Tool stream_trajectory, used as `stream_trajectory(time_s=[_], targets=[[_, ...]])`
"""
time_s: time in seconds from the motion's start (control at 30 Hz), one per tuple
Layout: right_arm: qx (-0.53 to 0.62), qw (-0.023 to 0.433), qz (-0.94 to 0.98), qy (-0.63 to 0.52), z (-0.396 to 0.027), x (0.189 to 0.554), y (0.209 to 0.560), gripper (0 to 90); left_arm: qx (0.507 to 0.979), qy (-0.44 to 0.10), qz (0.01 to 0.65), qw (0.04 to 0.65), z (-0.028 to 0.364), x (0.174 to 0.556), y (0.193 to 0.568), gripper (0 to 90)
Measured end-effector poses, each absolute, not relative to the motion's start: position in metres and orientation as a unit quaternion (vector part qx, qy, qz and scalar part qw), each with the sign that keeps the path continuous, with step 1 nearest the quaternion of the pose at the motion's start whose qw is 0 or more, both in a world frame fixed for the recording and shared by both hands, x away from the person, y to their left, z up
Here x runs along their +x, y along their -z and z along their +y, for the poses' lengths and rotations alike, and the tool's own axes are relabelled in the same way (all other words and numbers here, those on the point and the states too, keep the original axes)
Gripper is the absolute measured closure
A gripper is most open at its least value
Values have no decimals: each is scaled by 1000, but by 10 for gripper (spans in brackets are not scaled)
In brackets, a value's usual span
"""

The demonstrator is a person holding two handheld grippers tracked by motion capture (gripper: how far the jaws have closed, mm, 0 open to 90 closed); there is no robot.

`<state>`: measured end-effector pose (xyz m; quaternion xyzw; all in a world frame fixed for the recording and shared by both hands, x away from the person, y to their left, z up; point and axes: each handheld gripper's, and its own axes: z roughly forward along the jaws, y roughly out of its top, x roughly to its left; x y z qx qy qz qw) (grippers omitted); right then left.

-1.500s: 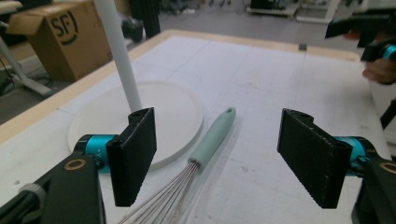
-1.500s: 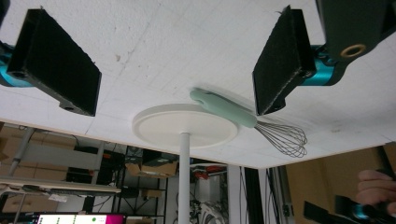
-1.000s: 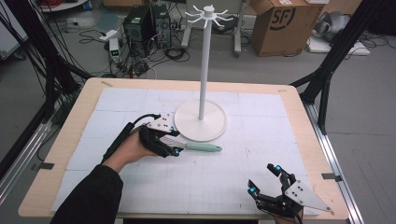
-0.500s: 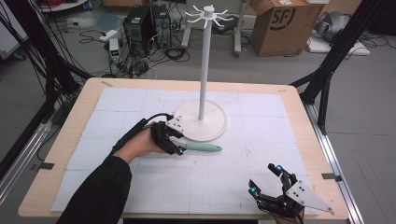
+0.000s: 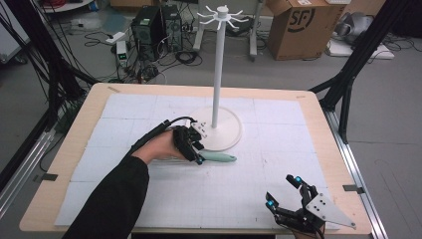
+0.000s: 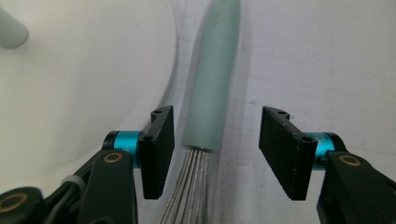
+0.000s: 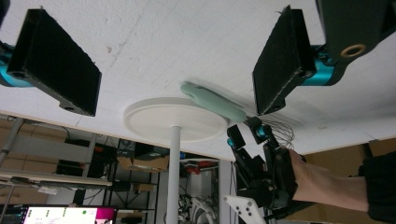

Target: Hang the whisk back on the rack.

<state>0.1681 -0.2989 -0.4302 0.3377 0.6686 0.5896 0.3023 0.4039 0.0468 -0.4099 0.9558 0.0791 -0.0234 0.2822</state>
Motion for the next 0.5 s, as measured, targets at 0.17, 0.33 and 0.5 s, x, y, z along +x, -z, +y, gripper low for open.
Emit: stream_trajectory(time_s=[0.17, 0.33, 0.5], targets=[[337, 302, 668, -590, -300, 168, 430, 146, 962, 42, 73, 260, 40, 410, 415, 466], [339, 302, 666, -592, -302, 167, 430, 146, 966, 52, 69, 245, 35, 414, 421, 514], [337, 303, 665, -593, -302, 167, 429, 146, 973, 51, 54, 220, 27, 413, 424, 543]])
